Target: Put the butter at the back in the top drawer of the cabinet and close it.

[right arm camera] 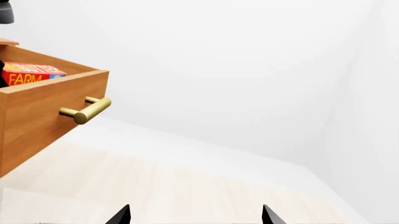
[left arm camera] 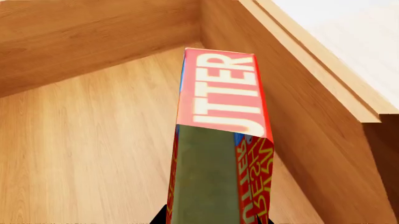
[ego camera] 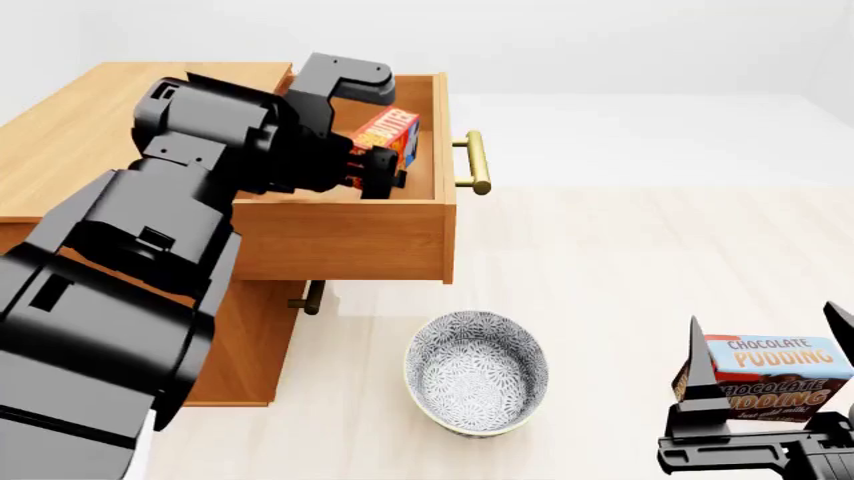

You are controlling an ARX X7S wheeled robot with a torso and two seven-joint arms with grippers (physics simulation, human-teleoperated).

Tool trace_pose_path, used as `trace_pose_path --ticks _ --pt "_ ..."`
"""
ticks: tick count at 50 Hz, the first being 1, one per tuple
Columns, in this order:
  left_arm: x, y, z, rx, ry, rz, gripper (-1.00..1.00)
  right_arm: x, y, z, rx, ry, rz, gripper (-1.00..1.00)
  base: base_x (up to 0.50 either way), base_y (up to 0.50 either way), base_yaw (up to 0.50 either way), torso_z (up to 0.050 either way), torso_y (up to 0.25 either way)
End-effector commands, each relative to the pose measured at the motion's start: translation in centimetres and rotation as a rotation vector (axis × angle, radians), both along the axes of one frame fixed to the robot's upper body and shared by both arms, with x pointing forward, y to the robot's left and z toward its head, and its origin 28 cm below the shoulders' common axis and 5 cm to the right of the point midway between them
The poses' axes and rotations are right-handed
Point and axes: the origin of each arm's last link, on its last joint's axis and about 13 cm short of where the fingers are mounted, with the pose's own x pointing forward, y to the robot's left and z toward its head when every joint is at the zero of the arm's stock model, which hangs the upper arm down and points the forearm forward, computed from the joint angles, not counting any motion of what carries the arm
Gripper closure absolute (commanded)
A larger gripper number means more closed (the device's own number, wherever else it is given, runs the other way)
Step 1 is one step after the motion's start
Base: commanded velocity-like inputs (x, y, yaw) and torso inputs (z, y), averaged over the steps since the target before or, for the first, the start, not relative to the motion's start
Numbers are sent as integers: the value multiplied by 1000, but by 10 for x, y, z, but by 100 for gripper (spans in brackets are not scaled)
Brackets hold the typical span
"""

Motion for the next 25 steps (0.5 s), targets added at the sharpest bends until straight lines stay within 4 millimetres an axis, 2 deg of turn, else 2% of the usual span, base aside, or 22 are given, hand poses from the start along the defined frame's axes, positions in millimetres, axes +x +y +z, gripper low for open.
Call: trace_pose_path --ticks 1,25 --pt "0 -3 6 -16 -9 0 100 0 -1 -2 4 3 -4 -100 0 0 0 0 0" --pt "-3 -3 3 14 37 0 100 -1 -2 -5 12 1 -11 -100 0 0 0 1 1"
